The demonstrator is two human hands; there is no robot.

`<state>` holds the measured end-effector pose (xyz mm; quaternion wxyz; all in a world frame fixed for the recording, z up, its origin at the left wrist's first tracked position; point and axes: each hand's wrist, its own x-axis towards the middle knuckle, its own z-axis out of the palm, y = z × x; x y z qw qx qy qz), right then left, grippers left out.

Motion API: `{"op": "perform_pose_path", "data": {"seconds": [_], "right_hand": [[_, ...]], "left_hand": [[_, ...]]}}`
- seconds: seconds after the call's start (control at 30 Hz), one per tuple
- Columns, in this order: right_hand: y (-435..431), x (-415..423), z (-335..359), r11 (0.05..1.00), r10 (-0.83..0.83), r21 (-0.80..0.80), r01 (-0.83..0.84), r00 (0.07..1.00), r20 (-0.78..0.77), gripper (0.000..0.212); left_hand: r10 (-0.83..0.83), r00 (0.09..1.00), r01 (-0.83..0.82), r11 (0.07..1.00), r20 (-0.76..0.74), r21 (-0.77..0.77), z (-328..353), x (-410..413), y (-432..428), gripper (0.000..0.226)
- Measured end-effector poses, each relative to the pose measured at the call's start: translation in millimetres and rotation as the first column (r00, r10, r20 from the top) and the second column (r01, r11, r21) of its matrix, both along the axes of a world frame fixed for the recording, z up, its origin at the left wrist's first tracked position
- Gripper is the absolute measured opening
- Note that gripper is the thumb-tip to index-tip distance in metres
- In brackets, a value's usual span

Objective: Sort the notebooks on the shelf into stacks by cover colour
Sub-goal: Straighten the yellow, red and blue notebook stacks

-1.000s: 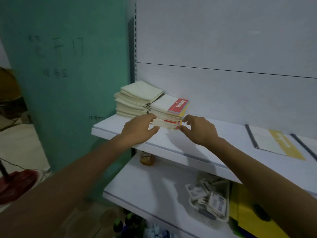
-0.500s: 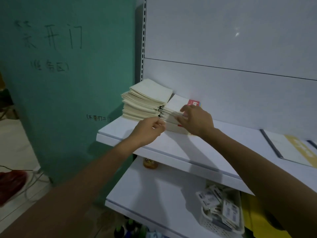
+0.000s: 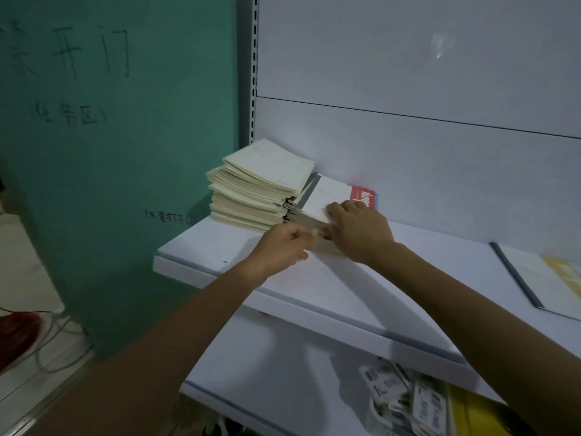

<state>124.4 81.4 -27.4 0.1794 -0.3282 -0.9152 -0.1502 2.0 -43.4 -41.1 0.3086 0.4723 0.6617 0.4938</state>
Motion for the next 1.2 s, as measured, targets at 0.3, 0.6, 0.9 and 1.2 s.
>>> {"op": "perform_pose_path", "data": {"seconds": [0.3,0.6,0.9,1.2], "right_hand": [[-28.1,23.8,7.4,1.000,0.007,-0.008,-0.007,1.000,0.017,0.037],[-12.6,13.5,40.3,0.936,-0.119,-0.347,-0.051,0.885,-0.450,0.027],[-69.1,30.0,30.1,0.990,0.122,-0.008,-0.139,0.892,-0.436,0.044],[-66.4,25.2,23.9,0.840,-0.039,-0.405,-0.360,0.705,-0.708,0.041]], "left_hand": [[-0.076,0.922,0.093,0.995,0.380,-0.028,20.3,-5.0,13.3,0.063],[-0.155,0.896,0.212,0.972,0.417,-0.096,30.3,-22.9,5.8,0.060],[-0.329,0.588,0.326,0.933,0.739,0.155,62.1,-16.1,13.8,0.077],[-0.122,0.802,0.074,0.992,0.585,0.106,69.2,-17.1,10.8,0.032]]}}
